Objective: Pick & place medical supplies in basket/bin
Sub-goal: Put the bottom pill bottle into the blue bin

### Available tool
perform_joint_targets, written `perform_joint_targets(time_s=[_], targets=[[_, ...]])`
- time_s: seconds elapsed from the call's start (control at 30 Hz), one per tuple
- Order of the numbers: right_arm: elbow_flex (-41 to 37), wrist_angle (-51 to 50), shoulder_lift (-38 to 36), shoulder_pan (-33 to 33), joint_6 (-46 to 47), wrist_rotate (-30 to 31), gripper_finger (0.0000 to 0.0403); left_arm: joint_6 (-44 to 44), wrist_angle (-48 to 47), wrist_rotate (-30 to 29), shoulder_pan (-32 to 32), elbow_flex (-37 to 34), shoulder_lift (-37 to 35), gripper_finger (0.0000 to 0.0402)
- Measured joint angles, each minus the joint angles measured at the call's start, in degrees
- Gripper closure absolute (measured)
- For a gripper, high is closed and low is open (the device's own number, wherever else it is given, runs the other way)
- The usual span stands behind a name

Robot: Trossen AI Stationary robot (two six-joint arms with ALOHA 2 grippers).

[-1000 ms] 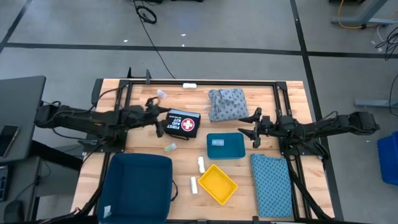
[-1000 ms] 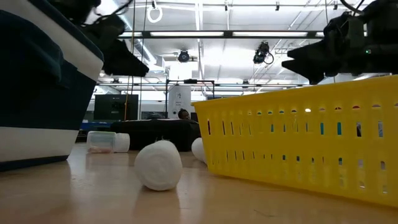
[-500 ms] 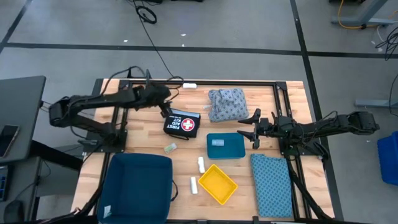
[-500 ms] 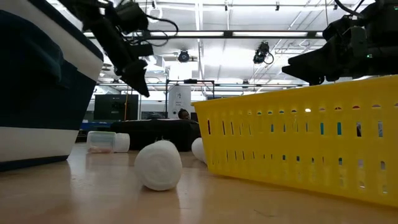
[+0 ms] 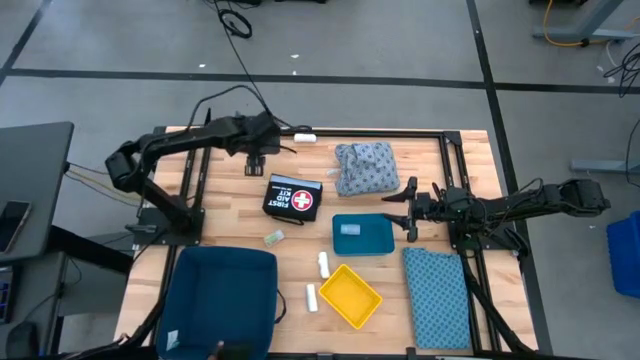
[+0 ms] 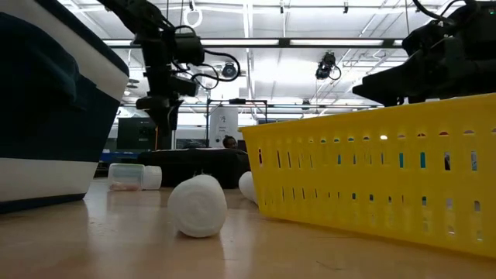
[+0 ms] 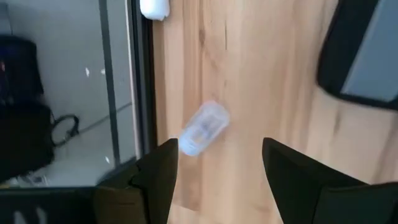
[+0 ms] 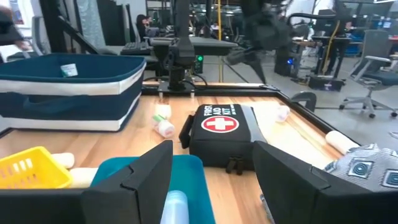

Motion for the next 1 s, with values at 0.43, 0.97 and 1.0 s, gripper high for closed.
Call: perform_joint_targets(time_s=[0.43, 0.97, 1.0], targets=[[0.00, -0.17, 0.00, 0.00, 0.35, -1.17, 0.0170, 16.49, 4.02, 7.93, 13.49, 0.68, 0.55, 0.0181], [0.00, -0.17, 0.00, -0.01, 0.50, -0.78, 0.0170, 21.12, 5.30, 13.56, 14.72, 0.72, 9.46, 0.0181], [0.00, -0.17, 0.00, -0.01, 0.52, -0.78, 0.0170, 22.03, 5.85, 13.92, 14.74, 0.75, 9.43, 0.0181]])
